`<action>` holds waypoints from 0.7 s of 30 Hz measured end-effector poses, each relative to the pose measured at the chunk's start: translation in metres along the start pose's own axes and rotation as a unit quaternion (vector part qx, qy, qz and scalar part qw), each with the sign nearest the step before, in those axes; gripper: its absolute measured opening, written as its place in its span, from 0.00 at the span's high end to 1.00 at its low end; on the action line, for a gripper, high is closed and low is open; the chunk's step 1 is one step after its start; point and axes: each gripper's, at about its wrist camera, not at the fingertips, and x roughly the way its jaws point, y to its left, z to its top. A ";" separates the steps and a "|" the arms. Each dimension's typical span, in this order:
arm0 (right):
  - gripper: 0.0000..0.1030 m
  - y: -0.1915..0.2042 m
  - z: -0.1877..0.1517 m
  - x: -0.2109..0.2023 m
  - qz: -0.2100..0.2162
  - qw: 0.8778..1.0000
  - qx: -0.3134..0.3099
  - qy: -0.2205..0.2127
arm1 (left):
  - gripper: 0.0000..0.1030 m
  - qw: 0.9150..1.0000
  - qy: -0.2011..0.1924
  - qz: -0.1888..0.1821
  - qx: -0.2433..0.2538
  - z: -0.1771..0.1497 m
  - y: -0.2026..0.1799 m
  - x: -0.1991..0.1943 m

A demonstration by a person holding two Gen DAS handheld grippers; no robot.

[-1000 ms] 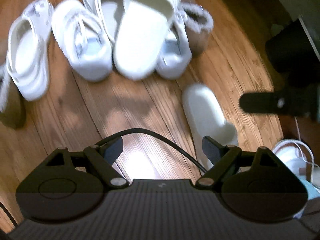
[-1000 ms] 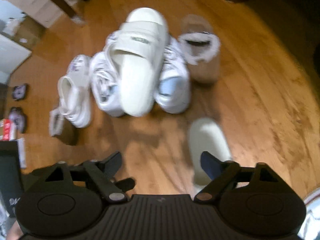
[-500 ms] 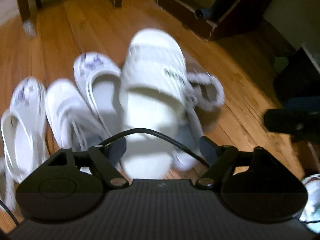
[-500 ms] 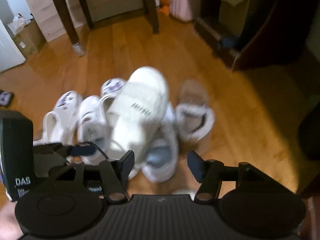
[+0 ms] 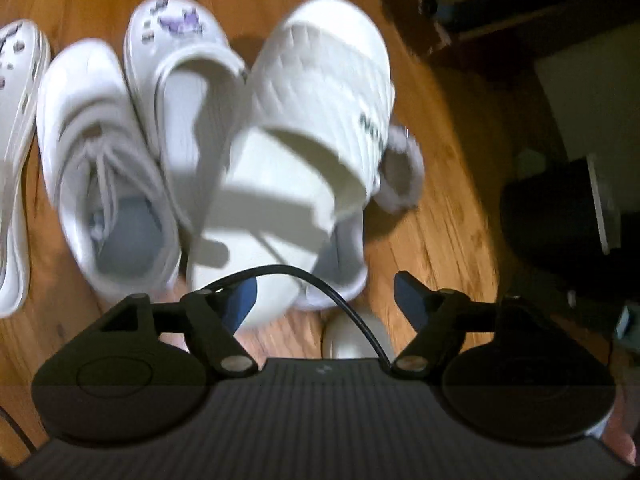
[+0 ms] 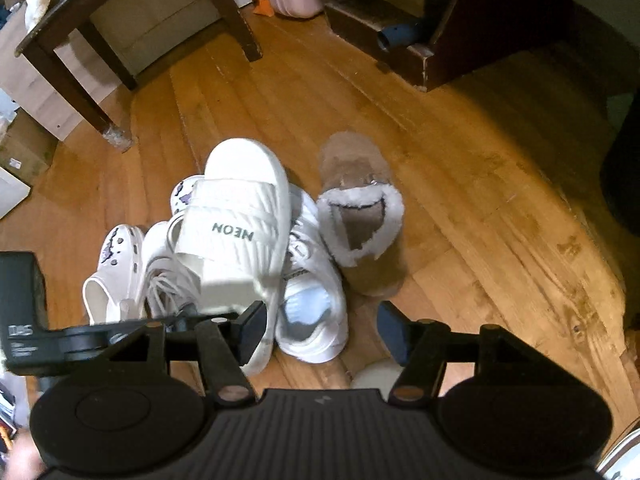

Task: Organize scattered shoes
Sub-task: 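Close the left gripper on the strap of the second NEON slide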

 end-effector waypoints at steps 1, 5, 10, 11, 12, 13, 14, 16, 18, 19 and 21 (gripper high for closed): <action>0.39 0.000 0.000 0.000 -0.001 1.000 -0.001 0.000 | 0.14 1.000 0.021 0.004 0.006 -0.002 -0.002 -0.002; 0.38 -0.004 0.001 0.007 -0.006 1.000 0.002 0.004 | 0.03 0.994 0.107 -0.012 -0.007 -0.017 0.003 -0.007; 0.37 0.003 -0.007 0.015 -0.018 0.999 -0.027 0.021 | 0.03 0.991 0.112 -0.065 -0.024 -0.027 0.008 -0.025; 0.36 0.004 -0.008 0.016 -0.018 0.999 -0.029 0.022 | 0.03 0.990 0.108 -0.086 -0.030 -0.027 0.009 -0.031; 0.34 0.007 -0.009 0.018 -0.022 0.999 -0.032 0.024 | 0.03 0.987 0.106 -0.110 -0.039 -0.025 0.010 -0.034; 0.34 0.009 -0.011 0.020 -0.026 0.999 -0.036 0.026 | 0.03 0.985 0.104 -0.132 -0.048 -0.022 0.012 -0.037; 0.34 0.012 -0.013 0.022 -0.032 0.998 -0.040 0.030 | 0.03 0.982 0.102 -0.149 -0.055 -0.021 0.015 -0.040; 0.34 0.017 -0.015 0.026 -0.036 0.998 -0.047 0.037 | 0.03 0.975 0.091 -0.187 -0.083 -0.019 0.023 -0.049; 0.34 0.021 -0.019 0.031 -0.036 0.997 -0.048 0.048 | 0.00 0.966 0.081 -0.219 -0.114 -0.018 0.030 -0.058; 0.34 0.023 -0.021 0.033 -0.034 0.997 -0.048 0.055 | 0.00 0.966 0.072 -0.218 -0.117 -0.018 0.030 -0.059; 0.34 0.026 -0.025 0.037 -0.026 0.997 -0.047 0.063 | 0.00 0.980 0.020 -0.168 -0.105 -0.014 0.025 -0.065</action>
